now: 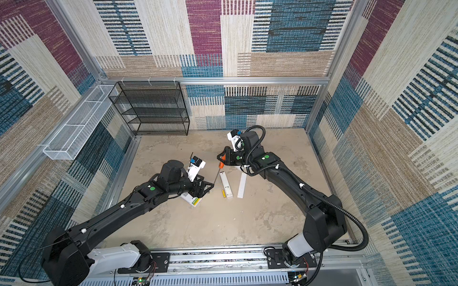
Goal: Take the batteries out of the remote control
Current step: 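Carry the screwdriver toward the remote while the left gripper moves toward it, then grasp the remote's battery end with the left gripper while right gripper lowers screwdriver tip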
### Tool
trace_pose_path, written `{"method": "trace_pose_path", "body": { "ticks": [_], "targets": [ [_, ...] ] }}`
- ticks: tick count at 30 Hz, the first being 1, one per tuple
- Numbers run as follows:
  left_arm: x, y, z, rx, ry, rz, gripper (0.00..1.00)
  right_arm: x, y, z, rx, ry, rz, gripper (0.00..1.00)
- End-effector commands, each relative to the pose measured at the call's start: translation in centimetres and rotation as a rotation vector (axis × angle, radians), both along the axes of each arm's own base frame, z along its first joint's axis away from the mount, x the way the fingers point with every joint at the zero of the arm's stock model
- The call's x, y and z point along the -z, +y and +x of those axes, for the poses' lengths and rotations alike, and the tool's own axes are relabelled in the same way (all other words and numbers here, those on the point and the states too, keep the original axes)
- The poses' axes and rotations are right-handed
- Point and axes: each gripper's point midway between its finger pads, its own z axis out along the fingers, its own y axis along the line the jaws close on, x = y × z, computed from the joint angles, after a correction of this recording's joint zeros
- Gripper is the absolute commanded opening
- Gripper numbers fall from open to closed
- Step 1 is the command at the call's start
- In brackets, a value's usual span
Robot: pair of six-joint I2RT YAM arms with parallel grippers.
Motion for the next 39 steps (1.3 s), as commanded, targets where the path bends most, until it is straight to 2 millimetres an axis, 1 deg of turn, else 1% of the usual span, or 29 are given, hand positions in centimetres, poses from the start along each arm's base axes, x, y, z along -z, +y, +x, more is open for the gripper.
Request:
{"method": "trace_pose_path", "body": {
  "ticks": [1, 4, 5, 7, 9, 11, 13, 14, 17, 19, 22, 26, 33, 36, 39],
  "targets": [
    [0.2, 2.0, -0.1, -0.075, -0.030, 0.024, 0.79, -1.3, 0.5, 1.6, 0.079, -0.106, -0.004, 0.00],
    [1.1, 4.7, -0.4, -0.200, -0.001, 0.002, 0.80, -0.6, 1.7, 1.6, 0.083, -0.138, -0.038, 0.00],
    [1.7, 5.8, -0.4, -0.257, 0.028, -0.007, 0.80, -0.4, 2.1, 1.6, 0.082, -0.148, -0.048, 0.00],
    [3.5, 8.1, -0.5, -0.377, 0.117, -0.028, 0.77, 0.4, 3.0, 1.5, 0.079, -0.156, -0.062, 0.00],
    [5.7, 10.3, -0.8, -0.491, 0.231, -0.048, 0.75, 1.4, 4.0, 1.3, 0.075, -0.163, -0.065, 0.00],
    [7.8, 11.8, -1.2, -0.577, 0.328, -0.067, 0.74, 2.4, 5.2, 1.0, 0.054, -0.159, -0.064, 0.00],
    [9.9, 13.0, -1.4, -0.655, 0.427, -0.091, 0.74, 3.1, 6.4, 0.7, 0.032, -0.156, -0.067, 0.00],
    [10.7, 13.2, -1.4, -0.681, 0.480, -0.121, 0.73, 3.7, 7.1, 0.5, 0.019, -0.153, -0.073, 0.00],
    [12.4, 13.2, -1.2, -0.714, 0.591, -0.206, 0.72, 4.5, 8.7, 0.2, -0.018, -0.159, -0.086, 0.00],
    [13.1, 12.7, -1.0, -0.707, 0.641, -0.257, 0.70, 4.9, 9.2, 0.1, -0.034, -0.163, -0.098, 0.00],
    [14.0, 12.2, -0.7, -0.707, 0.683, -0.285, 0.66, 5.3, 9.6, 0.2, -0.046, -0.169, -0.109, 0.00],
    [15.2, 12.4, -0.3, -0.727, 0.708, -0.277, 0.63, 5.8, 9.7, 0.4, -0.047, -0.177, -0.125, 0.00],
    [15.8, 11.1, 1.2, -0.692, 0.746, -0.343, 0.55, 6.6, 10.4, 0.6, -0.067, -0.163, -0.117, 0.00],
    [15.7, 10.7, 1.9, -0.686, 0.746, -0.371, 0.49, 6.9, 10.6, 0.8, -0.068, -0.162, -0.121, 0.00],
    [15.5, 10.7, 2.3, -0.694, 0.736, -0.384, 0.45, 7.2, 10.6, 1.1, -0.064, -0.165, -0.132, 0.00]
  ]
}}
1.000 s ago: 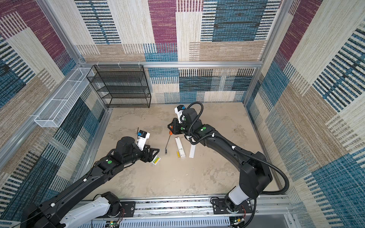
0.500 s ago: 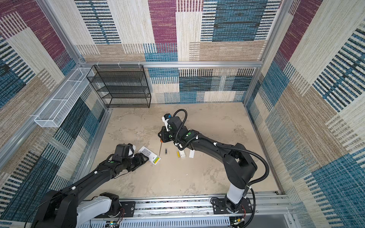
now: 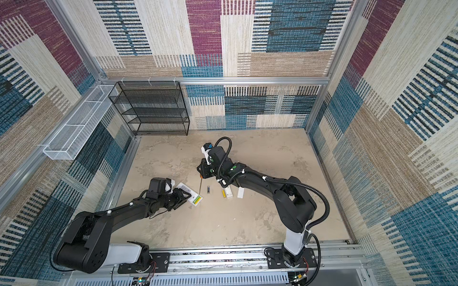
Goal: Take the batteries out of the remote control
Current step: 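Grasp the remote's battery end with the left gripper while right gripper lowers screwdriver tip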
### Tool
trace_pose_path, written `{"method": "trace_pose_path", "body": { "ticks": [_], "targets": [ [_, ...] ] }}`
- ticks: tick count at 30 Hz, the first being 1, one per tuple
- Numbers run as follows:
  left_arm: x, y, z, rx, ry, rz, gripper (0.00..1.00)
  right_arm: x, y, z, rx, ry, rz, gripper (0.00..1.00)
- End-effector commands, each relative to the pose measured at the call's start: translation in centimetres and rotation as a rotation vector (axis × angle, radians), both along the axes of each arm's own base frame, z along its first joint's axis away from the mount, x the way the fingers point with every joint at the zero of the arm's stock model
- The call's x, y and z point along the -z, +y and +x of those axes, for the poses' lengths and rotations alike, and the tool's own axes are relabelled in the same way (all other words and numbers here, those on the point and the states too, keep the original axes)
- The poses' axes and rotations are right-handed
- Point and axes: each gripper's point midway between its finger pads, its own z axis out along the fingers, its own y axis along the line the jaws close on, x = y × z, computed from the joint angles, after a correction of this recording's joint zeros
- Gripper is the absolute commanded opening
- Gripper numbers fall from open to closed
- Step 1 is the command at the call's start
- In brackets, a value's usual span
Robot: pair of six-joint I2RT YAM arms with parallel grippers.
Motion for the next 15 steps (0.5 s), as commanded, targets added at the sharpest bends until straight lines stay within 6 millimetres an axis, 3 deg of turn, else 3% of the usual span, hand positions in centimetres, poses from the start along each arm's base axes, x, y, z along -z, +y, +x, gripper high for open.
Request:
{"method": "trace_pose_path", "body": {
  "ticks": [1, 15],
  "targets": [
    [-1.1, -0.5, 1.2, -0.014, -0.043, -0.035, 0.44, -1.1, 0.6, 0.8, -0.003, -0.047, 0.027, 0.00],
    [-0.1, -0.7, 1.0, -0.003, -0.007, -0.040, 0.40, 0.3, 0.0, 1.4, 0.022, -0.062, -0.033, 0.00]
  ]
}}
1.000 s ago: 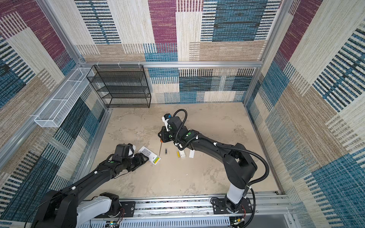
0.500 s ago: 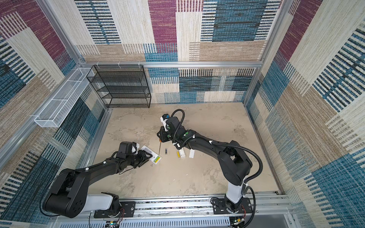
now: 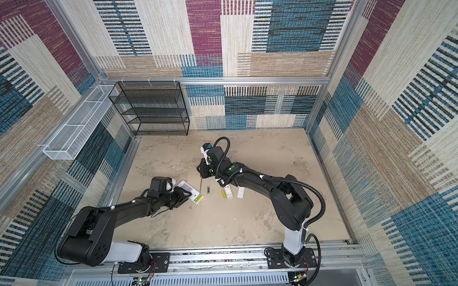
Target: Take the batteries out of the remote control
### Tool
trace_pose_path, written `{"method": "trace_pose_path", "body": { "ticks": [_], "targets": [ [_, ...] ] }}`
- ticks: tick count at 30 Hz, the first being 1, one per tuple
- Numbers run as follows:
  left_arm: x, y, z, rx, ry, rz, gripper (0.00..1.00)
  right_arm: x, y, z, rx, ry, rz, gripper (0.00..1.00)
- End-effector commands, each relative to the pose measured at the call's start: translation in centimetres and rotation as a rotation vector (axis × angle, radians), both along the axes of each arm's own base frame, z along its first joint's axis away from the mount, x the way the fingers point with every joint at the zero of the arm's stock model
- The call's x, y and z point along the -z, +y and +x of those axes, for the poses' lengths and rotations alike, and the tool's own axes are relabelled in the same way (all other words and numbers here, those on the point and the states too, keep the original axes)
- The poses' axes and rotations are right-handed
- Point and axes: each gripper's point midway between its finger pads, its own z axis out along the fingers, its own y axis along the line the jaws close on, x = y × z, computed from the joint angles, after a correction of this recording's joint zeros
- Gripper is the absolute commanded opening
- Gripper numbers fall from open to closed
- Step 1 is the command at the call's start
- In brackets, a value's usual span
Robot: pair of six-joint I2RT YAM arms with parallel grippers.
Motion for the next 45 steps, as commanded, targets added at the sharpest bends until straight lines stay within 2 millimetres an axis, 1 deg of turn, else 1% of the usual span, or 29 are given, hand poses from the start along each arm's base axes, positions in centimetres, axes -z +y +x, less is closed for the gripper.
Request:
{"method": "trace_pose_path", "body": {
  "ticks": [1, 8, 15, 19, 24, 29, 35, 45],
  "targets": [
    [-0.3, -0.3, 0.2, 0.010, -0.009, -0.016, 0.40, -0.5, 0.0, 0.6, 0.005, -0.052, -0.004, 0.00],
    [0.3, -0.5, 0.2, 0.020, 0.002, -0.020, 0.39, -0.5, 0.8, 0.0, -0.056, -0.099, 0.006, 0.00],
    [0.6, -0.9, 0.6, 0.037, 0.013, -0.034, 0.38, -0.6, 0.9, -0.1, -0.080, -0.146, -0.013, 0.00],
    [0.6, -1.0, 1.0, 0.053, 0.005, -0.019, 0.38, -0.5, 0.8, -0.1, -0.082, -0.151, -0.021, 0.00],
    [0.3, -0.8, 2.0, 0.072, -0.004, 0.012, 0.38, -0.2, 0.9, -0.2, -0.089, -0.140, -0.020, 0.00],
    [0.2, -0.8, 2.5, 0.079, -0.003, 0.015, 0.40, -0.8, 0.8, -0.1, -0.077, -0.153, -0.017, 0.00],
    [0.2, -0.8, 2.2, 0.075, 0.003, 0.007, 0.41, -1.6, 0.4, 0.3, -0.049, -0.177, -0.016, 0.00],
    [0.3, -0.6, 1.6, 0.070, 0.010, 0.014, 0.42, -0.7, 0.3, 0.3, -0.042, -0.163, -0.042, 0.00]
  ]
}}
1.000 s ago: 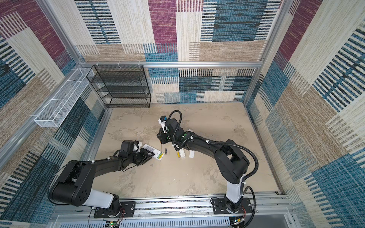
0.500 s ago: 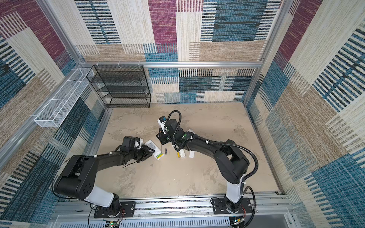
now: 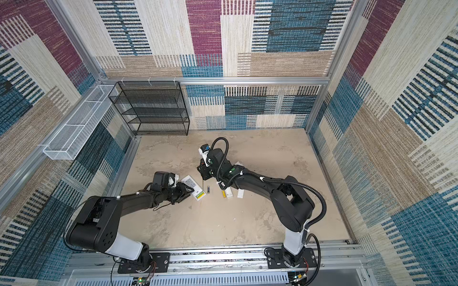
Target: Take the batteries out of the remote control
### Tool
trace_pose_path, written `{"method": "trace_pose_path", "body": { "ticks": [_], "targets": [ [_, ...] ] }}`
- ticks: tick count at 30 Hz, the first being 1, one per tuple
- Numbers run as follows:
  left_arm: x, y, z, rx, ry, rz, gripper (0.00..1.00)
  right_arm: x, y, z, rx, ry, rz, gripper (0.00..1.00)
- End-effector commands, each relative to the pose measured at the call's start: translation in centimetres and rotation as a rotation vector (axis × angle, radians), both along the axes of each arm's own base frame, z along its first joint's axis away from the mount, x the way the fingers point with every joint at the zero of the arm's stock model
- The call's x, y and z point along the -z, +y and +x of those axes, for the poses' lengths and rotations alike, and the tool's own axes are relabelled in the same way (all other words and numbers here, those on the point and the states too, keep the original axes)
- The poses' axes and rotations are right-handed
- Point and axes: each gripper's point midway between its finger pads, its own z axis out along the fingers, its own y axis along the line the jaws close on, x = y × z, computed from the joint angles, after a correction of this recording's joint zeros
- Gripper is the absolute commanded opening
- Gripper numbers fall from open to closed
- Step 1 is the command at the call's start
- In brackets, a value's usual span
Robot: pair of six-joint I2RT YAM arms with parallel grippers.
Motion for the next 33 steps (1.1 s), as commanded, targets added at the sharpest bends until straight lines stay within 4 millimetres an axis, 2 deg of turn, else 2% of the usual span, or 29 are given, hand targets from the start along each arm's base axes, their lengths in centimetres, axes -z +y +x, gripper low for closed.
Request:
{"method": "trace_pose_path", "body": {
  "ticks": [1, 30, 33],
  "targets": [
    [0.44, 0.17, -0.49, 0.013, 0.011, 0.017, 0.42, -0.70, 0.34, 0.26, 0.003, -0.032, 0.010, 0.00],
    [0.86, 0.22, -0.68, 0.011, 0.024, 0.016, 0.42, -0.40, 0.19, -0.39, 0.019, -0.034, -0.044, 0.00],
    [0.91, 0.21, -0.76, 0.011, 0.026, 0.017, 0.42, -0.90, 0.26, -0.39, 0.020, -0.044, -0.039, 0.00]
  ]
}}
